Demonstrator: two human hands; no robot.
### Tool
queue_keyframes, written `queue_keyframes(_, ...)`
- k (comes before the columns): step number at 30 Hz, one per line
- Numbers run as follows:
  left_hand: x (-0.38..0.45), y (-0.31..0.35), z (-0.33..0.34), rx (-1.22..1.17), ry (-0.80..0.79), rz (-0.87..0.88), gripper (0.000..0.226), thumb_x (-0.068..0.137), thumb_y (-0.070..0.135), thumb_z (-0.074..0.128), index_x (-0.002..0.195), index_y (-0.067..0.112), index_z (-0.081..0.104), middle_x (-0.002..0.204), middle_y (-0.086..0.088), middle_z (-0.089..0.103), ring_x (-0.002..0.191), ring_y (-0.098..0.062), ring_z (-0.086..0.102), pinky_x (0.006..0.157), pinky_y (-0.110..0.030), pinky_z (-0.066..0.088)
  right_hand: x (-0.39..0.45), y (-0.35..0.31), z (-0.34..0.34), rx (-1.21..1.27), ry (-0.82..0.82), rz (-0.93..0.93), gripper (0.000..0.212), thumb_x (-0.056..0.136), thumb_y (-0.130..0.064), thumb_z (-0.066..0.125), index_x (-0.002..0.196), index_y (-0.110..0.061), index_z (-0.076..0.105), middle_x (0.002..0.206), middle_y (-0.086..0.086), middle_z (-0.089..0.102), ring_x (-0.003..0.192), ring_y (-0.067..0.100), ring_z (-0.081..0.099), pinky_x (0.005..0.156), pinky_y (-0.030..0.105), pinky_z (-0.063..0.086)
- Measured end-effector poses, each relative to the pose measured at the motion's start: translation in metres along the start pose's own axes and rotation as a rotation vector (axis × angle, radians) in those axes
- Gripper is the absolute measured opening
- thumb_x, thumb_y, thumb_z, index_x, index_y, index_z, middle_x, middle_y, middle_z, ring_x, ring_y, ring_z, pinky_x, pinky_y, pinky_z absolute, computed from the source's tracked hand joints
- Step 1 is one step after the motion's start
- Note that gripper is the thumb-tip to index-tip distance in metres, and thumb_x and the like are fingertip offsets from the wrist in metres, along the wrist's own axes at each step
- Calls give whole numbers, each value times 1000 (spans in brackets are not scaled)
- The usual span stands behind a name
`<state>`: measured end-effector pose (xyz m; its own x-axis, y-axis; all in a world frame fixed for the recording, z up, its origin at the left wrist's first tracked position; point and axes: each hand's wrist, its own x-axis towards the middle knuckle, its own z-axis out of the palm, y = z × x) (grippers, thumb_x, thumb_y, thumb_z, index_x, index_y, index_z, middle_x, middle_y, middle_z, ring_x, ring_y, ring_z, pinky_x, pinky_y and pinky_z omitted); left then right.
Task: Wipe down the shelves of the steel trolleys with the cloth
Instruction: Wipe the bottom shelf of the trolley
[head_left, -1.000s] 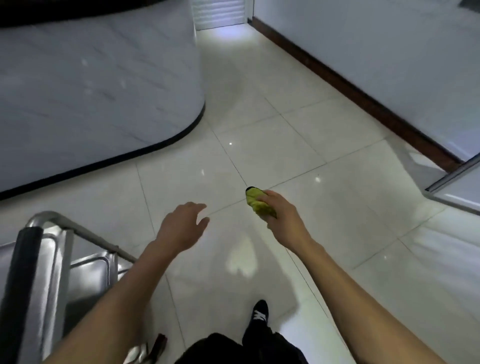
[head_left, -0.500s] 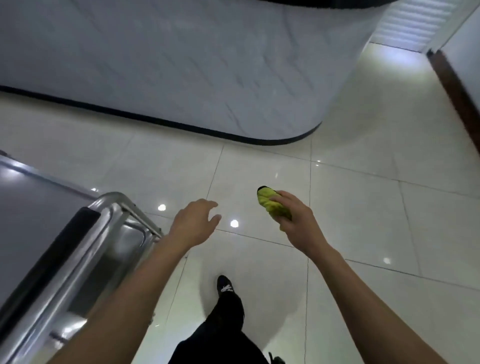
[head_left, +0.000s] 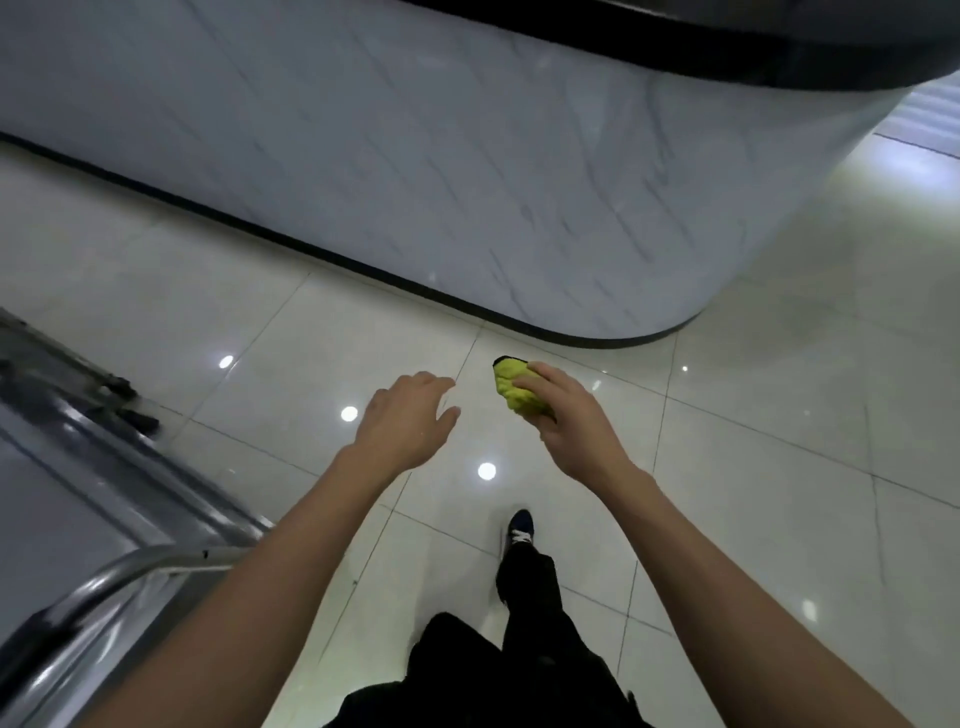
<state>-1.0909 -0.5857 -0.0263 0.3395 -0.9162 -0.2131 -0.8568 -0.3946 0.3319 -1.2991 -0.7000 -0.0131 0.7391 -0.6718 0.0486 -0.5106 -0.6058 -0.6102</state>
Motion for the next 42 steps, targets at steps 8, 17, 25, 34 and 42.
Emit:
queue_keyframes(8,92,-23,-35,-20,23,-258,49,102,45,45,147,26,46,145,1,52,128,-23,50,102,-43,43,176,24,-7,-57,-184,-241,42,92,-11,66,132,-21,60,145,0,51,127,23,50,109,37,42)
queue_keyframes(17,97,-127,-34,-210,100,-693,51,103,45,42,150,26,41,147,-1,50,130,-24,49,105,-43,40,323,-48,71,-41,-574,-579,42,93,-10,63,134,-19,59,141,-4,52,123,18,52,105,33,45)
queue_keyframes(25,82,-213,-32,-413,232,-1039,51,102,45,44,149,26,43,149,0,49,132,-23,49,106,-42,42,401,-133,165,-15,-956,-811,36,93,-10,63,127,-22,63,123,-23,49,101,-14,43,74,4,42)
queue_keyframes(34,77,-249,-22,-649,420,-1397,49,101,43,48,145,22,49,146,-4,53,130,-24,52,103,-37,43,481,-200,252,-14,-1231,-927,43,94,-9,62,132,-29,59,133,-21,48,91,14,60,73,26,55)
queue_keyframes(42,110,-196,-2,-896,554,-1929,43,100,45,52,140,29,54,143,1,56,127,-20,53,102,-38,44,551,-238,344,-70,-1582,-1075,40,93,-14,66,130,-29,61,136,-13,53,102,18,61,65,19,53)
